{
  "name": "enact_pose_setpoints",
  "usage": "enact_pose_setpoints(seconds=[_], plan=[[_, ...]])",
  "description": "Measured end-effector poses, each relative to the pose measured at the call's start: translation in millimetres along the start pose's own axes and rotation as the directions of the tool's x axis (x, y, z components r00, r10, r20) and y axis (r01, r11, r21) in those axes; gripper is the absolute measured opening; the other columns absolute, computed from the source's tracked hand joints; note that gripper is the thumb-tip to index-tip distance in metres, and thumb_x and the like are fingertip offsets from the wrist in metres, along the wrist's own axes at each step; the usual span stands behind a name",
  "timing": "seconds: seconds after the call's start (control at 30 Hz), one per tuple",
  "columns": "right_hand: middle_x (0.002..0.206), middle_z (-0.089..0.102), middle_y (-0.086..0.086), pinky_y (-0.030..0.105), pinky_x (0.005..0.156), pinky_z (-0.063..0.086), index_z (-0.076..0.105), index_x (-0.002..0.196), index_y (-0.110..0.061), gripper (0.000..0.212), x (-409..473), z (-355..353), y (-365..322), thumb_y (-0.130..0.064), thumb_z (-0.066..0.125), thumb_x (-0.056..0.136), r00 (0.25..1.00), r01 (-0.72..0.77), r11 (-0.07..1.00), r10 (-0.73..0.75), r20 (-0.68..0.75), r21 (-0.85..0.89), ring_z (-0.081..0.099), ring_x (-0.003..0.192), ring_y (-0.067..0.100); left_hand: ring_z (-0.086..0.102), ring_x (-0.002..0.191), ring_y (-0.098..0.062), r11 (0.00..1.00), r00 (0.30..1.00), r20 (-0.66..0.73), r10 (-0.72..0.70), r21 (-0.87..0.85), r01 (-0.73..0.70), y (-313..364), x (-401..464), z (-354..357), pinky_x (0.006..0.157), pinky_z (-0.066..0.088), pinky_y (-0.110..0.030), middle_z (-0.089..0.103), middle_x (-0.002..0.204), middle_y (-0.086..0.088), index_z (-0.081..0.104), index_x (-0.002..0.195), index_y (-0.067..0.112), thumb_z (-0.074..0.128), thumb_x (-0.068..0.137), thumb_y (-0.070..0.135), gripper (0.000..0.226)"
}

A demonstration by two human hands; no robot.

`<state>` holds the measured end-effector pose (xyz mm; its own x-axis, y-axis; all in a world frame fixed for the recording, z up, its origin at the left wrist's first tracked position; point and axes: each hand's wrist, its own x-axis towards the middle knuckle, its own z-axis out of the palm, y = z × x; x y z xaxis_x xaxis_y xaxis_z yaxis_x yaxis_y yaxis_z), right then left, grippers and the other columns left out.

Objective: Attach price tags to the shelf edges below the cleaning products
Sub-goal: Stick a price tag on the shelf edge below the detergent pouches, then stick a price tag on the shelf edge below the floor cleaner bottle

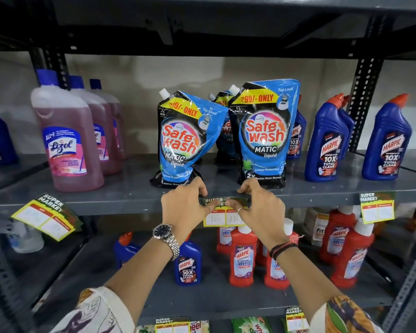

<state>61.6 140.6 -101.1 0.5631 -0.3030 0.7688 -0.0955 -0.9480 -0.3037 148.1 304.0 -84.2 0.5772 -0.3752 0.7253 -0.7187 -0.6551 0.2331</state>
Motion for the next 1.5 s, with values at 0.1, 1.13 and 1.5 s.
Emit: enact_pose_setpoints(seconds=[0.1, 1.13, 1.5], plan=[[0.081, 0.073, -0.013, 0.02, 0.05, 0.035, 0.042, 0.087, -0.028, 0.037, 5.0, -3.5, 5.2, -0.045, 0.073, 0.075, 1.0, -0.003, 0.997, 0.001, 0.019, 0.071, 0.067, 0.07, 0.012, 0.063, 0.063, -0.014, 1.0, 1.0, -0.005, 0.013, -0.006, -0.013, -1.3, -1.2, 0.4, 0.051, 0.047, -0.028, 0.069, 0.073, 0.01, 0.045, 0.078, 0.03, 0.069, 0.069, 0.057, 0.037], [0.123, 0.065, -0.008, 0.049, 0.113, 0.028, 0.068, 0.083, -0.028, 0.01, -34.7, 130.2, -266.6, -0.037, 0.07, 0.078, 0.964, 0.163, 0.958, -0.205, 0.171, 0.235, 0.053, 0.122, 0.012, 0.069, 0.078, -0.018, 0.988, 0.994, 0.026, 0.11, -0.113, -0.107, -297.6, -42.1, -159.4, 0.064, 0.054, -0.036, 0.075, 0.085, 0.006, 0.064, 0.103, 0.031, 0.055, 0.091, 0.037, 0.017], [0.127, 0.061, -0.008, 0.058, 0.11, 0.026, 0.07, 0.076, -0.029, 0.007, -35.2, 137.3, -295.0, -0.035, 0.073, 0.075, 0.975, 0.096, 0.995, -0.095, 0.199, 0.0, 0.054, 0.118, 0.019, 0.069, 0.075, -0.008, 0.957, 0.989, 0.049, 0.14, -0.263, -0.123, -313.2, -28.1, -160.8, 0.066, 0.057, -0.037, 0.075, 0.083, 0.012, 0.063, 0.09, 0.03, 0.059, 0.089, 0.035, 0.007]])
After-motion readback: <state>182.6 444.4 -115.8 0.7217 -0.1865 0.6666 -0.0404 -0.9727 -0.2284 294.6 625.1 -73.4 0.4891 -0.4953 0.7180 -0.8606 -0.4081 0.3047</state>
